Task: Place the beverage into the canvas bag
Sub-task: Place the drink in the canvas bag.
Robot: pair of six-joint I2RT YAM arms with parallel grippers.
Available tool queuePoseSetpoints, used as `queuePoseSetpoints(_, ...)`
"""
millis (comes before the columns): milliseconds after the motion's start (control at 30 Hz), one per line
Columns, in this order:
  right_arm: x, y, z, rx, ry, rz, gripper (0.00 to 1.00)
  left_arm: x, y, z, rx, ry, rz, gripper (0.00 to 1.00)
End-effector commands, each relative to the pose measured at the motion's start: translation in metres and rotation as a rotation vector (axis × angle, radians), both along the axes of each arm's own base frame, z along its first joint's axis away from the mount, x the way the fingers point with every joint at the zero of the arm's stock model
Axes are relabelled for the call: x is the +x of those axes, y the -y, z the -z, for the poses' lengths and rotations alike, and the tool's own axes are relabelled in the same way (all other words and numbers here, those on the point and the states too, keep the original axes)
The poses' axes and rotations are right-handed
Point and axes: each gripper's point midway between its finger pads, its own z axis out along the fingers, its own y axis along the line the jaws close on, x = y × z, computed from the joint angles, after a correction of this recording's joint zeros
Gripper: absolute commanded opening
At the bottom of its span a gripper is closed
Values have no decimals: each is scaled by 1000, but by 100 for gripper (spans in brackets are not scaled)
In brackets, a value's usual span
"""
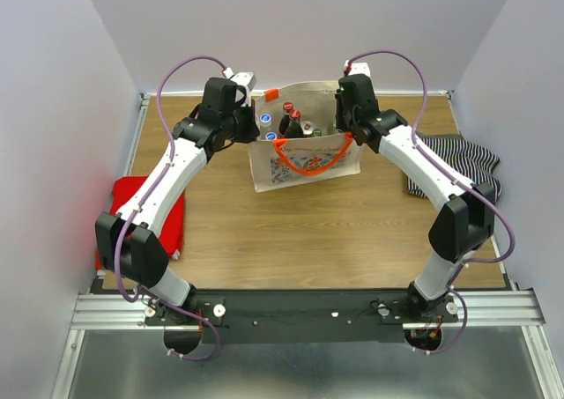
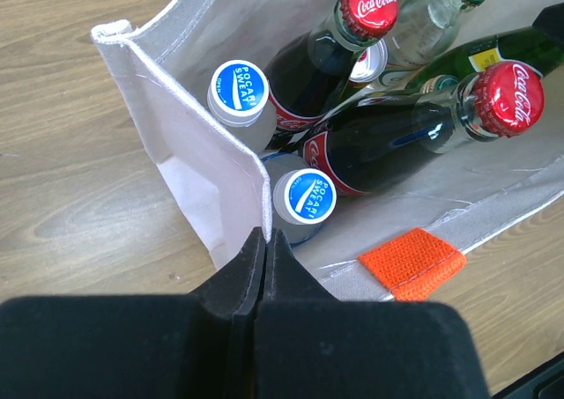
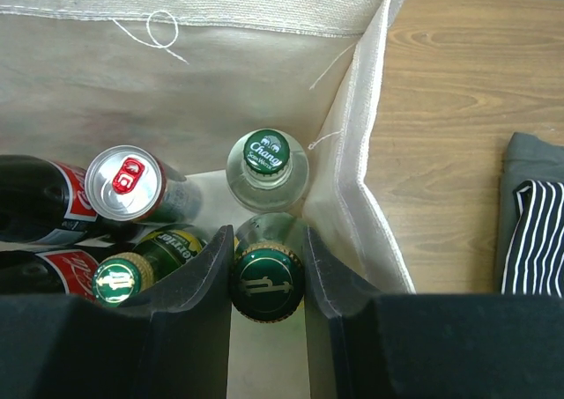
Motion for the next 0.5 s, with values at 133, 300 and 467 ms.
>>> queuePoseSetpoints(133,7,10,-4,10,-20,31,1,-1,5,-11,-37,47,32,0)
queuePoseSetpoints(300,7,10,17,-5,-80,29,1,-1,6,-9,-39,45,34,0)
queuePoseSetpoints(467,4,11,35,-21,-124,35,1,-1,6,-7,-37,40,36,0)
